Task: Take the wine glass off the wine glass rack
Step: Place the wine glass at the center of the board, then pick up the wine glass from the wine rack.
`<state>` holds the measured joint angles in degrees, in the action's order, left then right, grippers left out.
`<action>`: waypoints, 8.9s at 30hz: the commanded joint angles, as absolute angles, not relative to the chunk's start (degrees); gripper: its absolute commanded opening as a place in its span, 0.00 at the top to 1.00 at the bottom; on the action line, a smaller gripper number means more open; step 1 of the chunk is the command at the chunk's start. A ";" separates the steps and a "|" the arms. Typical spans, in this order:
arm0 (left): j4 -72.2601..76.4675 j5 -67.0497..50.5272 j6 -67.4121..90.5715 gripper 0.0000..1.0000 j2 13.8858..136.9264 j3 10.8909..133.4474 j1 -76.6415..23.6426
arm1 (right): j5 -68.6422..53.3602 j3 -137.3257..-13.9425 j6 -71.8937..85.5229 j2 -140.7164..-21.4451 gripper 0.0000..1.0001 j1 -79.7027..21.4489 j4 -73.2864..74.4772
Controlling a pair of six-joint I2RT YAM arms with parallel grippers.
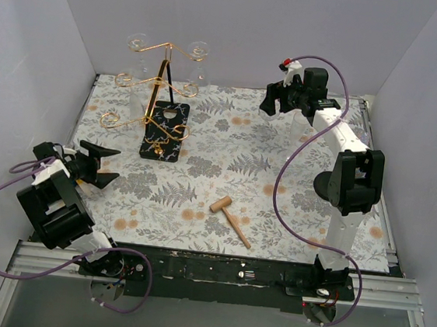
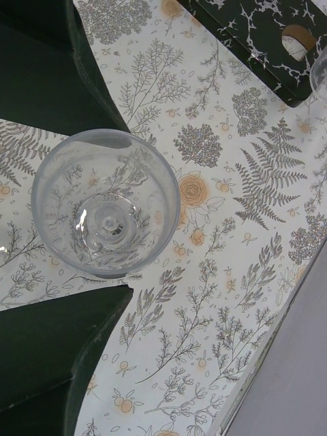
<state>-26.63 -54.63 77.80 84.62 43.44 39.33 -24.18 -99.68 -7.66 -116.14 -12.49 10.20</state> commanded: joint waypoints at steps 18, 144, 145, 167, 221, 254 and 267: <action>-24.08 -56.69 79.36 0.18 82.53 42.10 39.81 | -24.52 -106.96 -10.37 -113.29 0.08 -13.18 9.58; 46.10 -79.10 56.39 0.47 112.76 78.05 24.17 | -17.58 -106.00 -36.47 -92.28 0.17 -23.64 39.11; 50.06 -79.01 59.99 0.48 113.29 78.13 24.00 | -17.32 -106.00 -36.47 -92.37 0.17 -23.73 39.29; 53.54 -77.96 63.29 0.62 118.04 82.09 20.57 | -15.56 -104.94 -36.48 -93.69 0.17 -23.91 38.76; 47.43 -71.55 51.49 1.00 103.80 69.44 21.27 | -13.89 -96.33 -36.21 -89.03 0.17 -25.66 33.57; 79.54 -66.45 71.89 1.00 105.12 59.42 23.99 | -9.67 -100.63 -41.57 -92.90 0.17 -30.41 38.94; 79.36 -62.23 76.02 1.00 104.41 59.50 26.27 | -9.67 -101.25 -41.57 -94.13 0.17 -31.38 38.76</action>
